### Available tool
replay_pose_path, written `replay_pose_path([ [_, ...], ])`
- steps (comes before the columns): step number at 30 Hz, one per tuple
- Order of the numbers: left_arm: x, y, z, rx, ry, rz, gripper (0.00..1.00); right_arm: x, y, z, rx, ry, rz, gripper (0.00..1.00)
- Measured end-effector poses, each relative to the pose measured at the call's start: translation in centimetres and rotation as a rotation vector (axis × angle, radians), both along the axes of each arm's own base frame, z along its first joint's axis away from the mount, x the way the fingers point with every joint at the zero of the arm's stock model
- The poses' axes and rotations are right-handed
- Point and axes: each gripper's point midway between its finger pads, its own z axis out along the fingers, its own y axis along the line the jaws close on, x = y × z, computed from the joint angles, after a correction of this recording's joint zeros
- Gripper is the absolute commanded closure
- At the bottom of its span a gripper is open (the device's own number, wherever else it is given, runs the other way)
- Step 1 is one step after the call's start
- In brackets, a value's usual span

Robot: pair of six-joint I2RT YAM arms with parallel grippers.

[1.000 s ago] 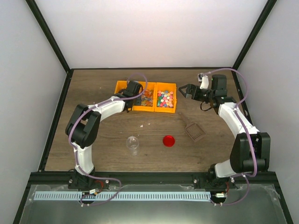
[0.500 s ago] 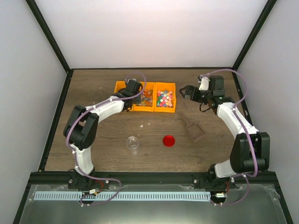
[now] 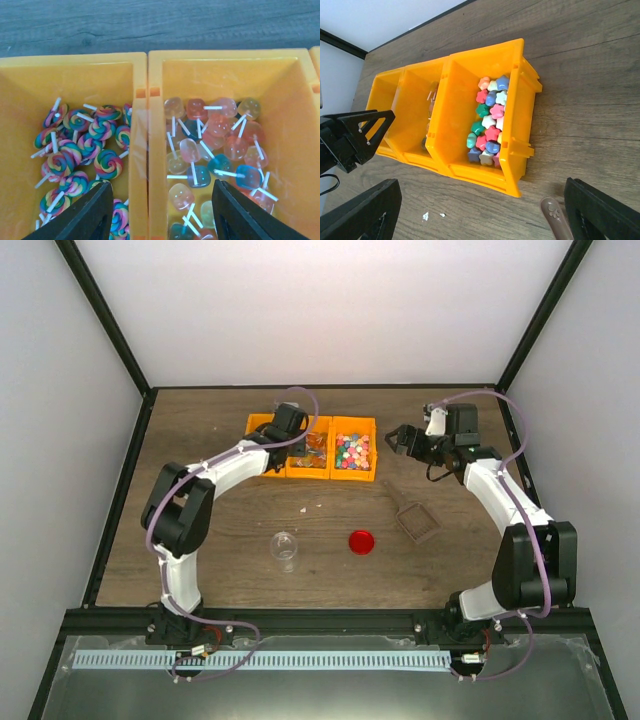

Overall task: Pack the candies
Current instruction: Adjust the storage box at the center of the board.

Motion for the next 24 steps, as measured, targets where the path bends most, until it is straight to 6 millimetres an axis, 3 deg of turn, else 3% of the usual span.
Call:
replay_pose_path([
  [11,0.4,0.7,-3.3,-0.002,0.091,-0.058,0.77,0.0,-0.3,-1.0,-0.016,0.034,-0.018,0.21],
  [24,1.1,0.4,-3.3,-0.005,0.098,-0.067,0.83,0.1,-0.8,-1.4,-0.029,0.050,-0.054,0.23],
])
